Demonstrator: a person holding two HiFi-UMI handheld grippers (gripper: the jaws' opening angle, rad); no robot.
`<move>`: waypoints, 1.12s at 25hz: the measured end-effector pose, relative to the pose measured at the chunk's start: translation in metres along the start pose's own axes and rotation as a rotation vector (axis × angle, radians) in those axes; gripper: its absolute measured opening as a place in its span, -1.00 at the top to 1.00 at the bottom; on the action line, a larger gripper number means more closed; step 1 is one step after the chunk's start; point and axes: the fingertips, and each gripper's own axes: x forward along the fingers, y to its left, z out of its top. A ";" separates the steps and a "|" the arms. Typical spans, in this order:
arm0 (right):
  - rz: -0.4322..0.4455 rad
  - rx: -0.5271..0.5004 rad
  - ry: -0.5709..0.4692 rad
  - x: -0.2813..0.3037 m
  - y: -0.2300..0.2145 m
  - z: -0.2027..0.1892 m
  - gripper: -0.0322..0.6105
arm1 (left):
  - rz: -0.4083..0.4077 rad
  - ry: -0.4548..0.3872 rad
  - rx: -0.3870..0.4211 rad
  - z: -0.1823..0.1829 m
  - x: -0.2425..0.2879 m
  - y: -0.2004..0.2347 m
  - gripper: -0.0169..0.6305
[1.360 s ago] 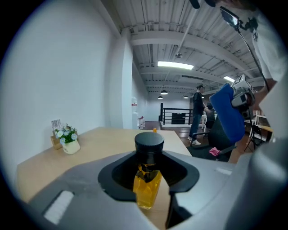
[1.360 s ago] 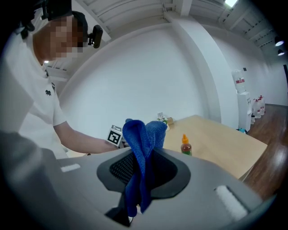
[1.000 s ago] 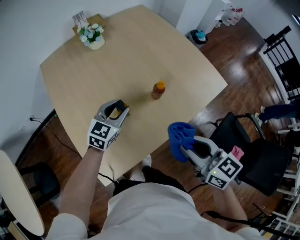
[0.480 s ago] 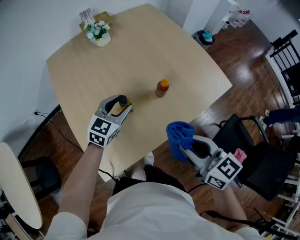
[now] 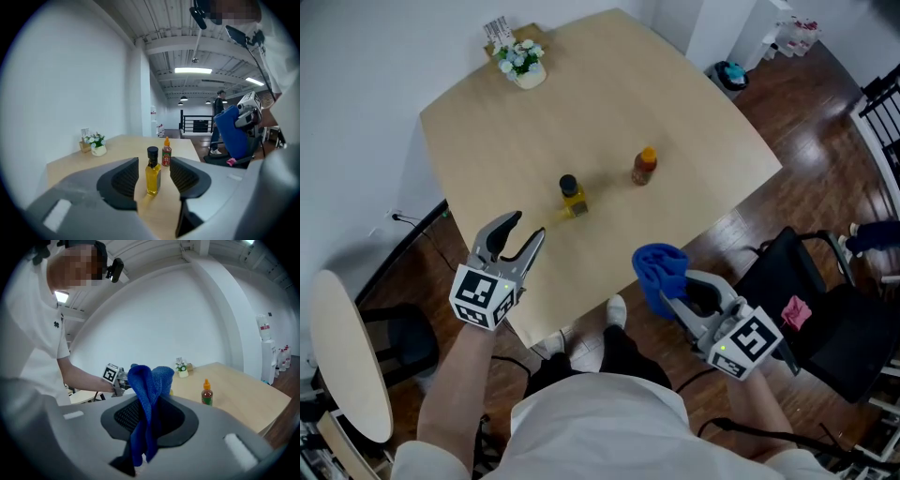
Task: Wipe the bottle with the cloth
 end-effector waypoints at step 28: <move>-0.284 -0.078 -0.153 -0.083 0.342 -0.039 0.62 | -0.259 -0.128 -0.046 -0.076 -0.389 -0.132 0.34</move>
